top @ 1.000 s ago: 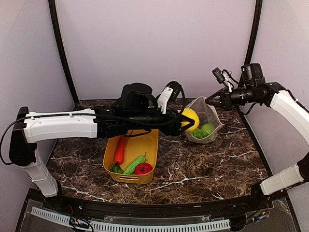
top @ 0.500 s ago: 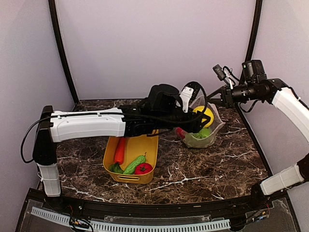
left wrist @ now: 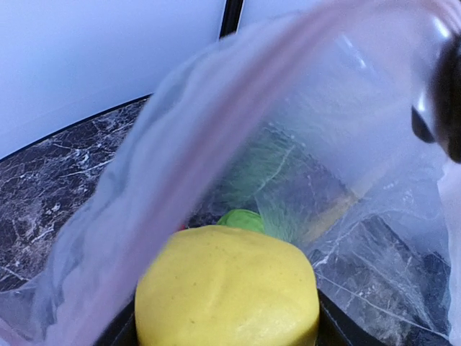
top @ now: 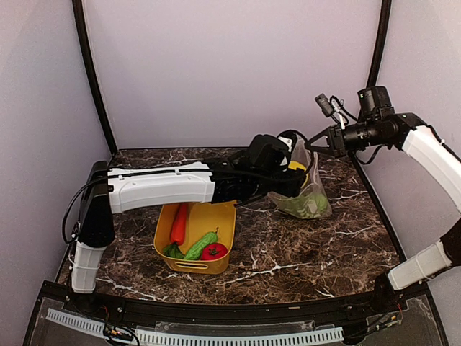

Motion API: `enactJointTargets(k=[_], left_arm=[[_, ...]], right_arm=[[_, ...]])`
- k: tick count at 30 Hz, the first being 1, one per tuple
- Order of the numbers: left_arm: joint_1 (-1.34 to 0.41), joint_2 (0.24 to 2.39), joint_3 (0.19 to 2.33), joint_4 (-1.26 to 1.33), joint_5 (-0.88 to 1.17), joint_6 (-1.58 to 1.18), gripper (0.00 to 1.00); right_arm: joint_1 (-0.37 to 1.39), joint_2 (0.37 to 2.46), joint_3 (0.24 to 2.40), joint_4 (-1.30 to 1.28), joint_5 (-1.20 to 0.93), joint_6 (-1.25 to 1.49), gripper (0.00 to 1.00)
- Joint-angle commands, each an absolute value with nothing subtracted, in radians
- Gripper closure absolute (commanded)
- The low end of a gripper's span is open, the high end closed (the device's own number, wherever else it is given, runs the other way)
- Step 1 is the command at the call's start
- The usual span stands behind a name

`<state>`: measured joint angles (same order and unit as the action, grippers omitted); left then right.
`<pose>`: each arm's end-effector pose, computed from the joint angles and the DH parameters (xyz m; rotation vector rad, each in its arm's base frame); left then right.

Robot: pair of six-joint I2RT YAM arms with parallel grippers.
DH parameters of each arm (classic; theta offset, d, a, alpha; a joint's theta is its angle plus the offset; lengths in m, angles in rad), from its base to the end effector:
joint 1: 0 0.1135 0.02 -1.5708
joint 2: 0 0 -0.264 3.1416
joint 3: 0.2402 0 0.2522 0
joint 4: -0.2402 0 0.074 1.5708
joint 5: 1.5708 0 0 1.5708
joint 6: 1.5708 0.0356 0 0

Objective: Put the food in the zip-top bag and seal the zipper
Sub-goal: Place the fake fruit in the zipper food storage bag.

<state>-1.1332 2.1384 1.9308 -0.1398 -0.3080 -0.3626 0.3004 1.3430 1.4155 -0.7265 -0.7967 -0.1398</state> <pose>0.2282 -0.4623 0.3076 0.5376 1.8919 -0.7103 0.2588 0.1068 0.3881 -0.8891 1.9653 0.9696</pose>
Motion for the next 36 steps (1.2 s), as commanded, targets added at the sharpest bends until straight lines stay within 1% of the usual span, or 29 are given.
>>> enactJointTargets(k=[1, 2, 6, 11, 15, 21, 26, 28, 29, 31, 33, 36], left_arm=[[-1.115, 2.165, 2.006, -0.096, -0.217, -0.363, 0.25], [-1.114, 2.17, 2.011, -0.083, -0.2, -0.365, 0.21], [-1.112, 2.161, 2.032, -0.097, -0.186, -0.351, 0.17], [-1.112, 2.095, 1.966, -0.055, -0.178, -0.341, 0.16], [-1.115, 2.005, 1.883, 0.01, -0.131, -0.336, 0.18], [-1.138, 1.804, 1.7, 0.129, -0.111, -0.287, 0.2], [-1.139, 1.618, 1.453, 0.213, -0.195, -0.298, 0.21], [-1.138, 1.566, 1.367, 0.204, -0.251, -0.295, 0.21], [-1.138, 1.552, 1.33, 0.191, -0.284, -0.293, 0.21], [-1.138, 1.513, 1.279, 0.138, -0.318, -0.291, 0.21], [-1.138, 1.474, 1.23, 0.088, -0.346, -0.301, 0.21], [-1.138, 1.419, 1.17, -0.003, -0.391, -0.318, 0.21]], right_arm=[[0.307, 1.353, 1.498, -0.719, -0.811, -0.12, 1.0], [0.307, 1.354, 1.506, -0.721, -0.803, -0.12, 1.0], [0.303, 1.355, 1.507, -0.719, -0.78, -0.118, 1.0], [0.291, 1.355, 1.496, -0.705, -0.771, -0.112, 1.0], [0.278, 1.354, 1.49, -0.703, -0.741, -0.117, 1.0], [0.213, 1.37, 1.471, -0.656, -0.605, -0.156, 1.0], [0.147, 1.517, 1.577, -0.655, -0.461, -0.213, 1.0], [0.134, 1.578, 1.624, -0.71, -0.494, -0.193, 1.0], [0.133, 1.59, 1.637, -0.743, -0.548, -0.191, 1.0], [0.139, 1.561, 1.609, -0.738, -0.635, -0.164, 1.0], [0.154, 1.519, 1.58, -0.72, -0.645, -0.148, 1.0], [0.167, 1.482, 1.594, -0.738, -0.633, -0.15, 1.0]])
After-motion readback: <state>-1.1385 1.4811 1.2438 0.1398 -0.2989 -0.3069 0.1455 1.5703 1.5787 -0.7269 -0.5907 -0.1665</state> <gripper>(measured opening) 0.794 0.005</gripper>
